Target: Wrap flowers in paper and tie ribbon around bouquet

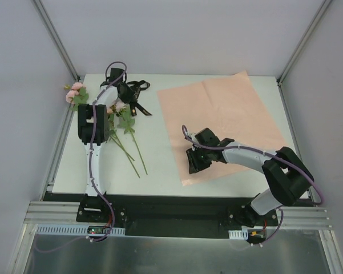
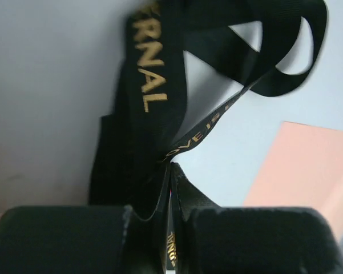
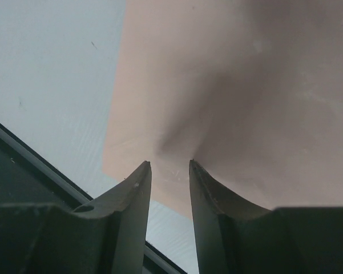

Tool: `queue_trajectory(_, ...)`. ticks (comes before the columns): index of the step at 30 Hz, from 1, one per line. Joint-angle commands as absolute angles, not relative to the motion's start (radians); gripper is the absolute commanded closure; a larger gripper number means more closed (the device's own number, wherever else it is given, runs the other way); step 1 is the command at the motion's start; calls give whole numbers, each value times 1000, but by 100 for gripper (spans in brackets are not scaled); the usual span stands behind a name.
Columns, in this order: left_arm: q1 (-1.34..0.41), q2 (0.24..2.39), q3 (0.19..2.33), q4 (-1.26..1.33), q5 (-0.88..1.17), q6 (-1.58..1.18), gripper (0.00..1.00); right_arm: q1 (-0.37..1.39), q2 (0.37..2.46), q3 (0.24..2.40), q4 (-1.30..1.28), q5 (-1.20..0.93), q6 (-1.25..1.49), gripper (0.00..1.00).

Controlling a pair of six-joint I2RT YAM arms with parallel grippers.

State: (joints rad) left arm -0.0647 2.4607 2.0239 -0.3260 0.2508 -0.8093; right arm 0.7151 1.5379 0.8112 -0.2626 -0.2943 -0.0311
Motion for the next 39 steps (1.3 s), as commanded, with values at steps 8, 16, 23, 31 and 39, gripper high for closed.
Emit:
queue_trajectory(8, -77, 2145, 1973, -520, 260, -536, 86, 744, 1428, 649, -213, -293, 116, 64)
queue_trajectory(16, -210, 1718, 1636, -402, 273, -537, 68, 742, 1180, 592, -322, -170, 112, 41)
queue_trajectory(23, -181, 1209, 1110, -313, 282, -635, 47, 742, 1346, 881, -267, -340, 34, 21)
queue_trajectory(31, -132, 607, 830, -426, 373, -539, 7, 824, 1847, 1349, -107, -495, 144, 20)
queue_trajectory(39, -133, 442, 761, -620, 527, -570, 1, 885, 2166, 1600, -25, -436, 138, 26)
